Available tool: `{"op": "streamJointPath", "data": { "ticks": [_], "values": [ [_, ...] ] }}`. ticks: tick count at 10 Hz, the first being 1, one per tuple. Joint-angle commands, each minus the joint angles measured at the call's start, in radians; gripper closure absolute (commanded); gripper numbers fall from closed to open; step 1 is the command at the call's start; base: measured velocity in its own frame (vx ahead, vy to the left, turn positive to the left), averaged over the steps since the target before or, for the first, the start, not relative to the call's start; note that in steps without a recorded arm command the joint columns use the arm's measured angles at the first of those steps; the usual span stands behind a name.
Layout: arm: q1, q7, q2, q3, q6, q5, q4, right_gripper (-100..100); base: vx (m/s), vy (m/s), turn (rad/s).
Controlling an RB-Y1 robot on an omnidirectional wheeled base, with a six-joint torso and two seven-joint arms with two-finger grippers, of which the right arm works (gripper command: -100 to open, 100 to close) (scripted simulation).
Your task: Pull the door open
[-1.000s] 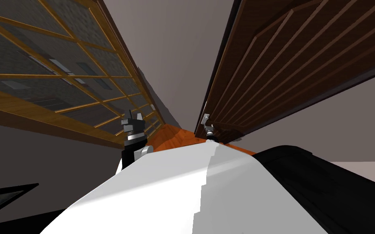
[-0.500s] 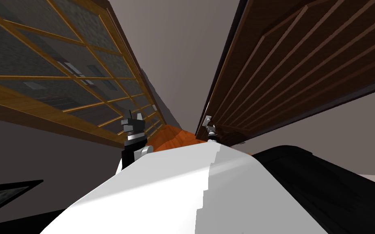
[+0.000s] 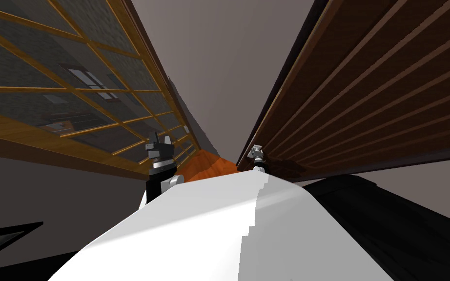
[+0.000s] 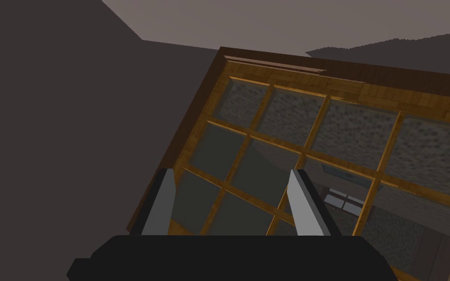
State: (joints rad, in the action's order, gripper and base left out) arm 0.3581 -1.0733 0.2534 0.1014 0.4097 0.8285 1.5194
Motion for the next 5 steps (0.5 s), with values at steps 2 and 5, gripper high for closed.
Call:
{"op": "streamJointPath", "data": {
  "ticks": [2, 5],
  "values": [
    [0.002, 0.003, -0.002, -0.002, 0.0, -0.001, 0.002, 100, -0.023, 0.003, -0.018],
    [0.002, 0.003, -0.002, -0.002, 0.0, -0.001, 0.002, 100, -0.018, 0.004, 0.007]
  ]
}}
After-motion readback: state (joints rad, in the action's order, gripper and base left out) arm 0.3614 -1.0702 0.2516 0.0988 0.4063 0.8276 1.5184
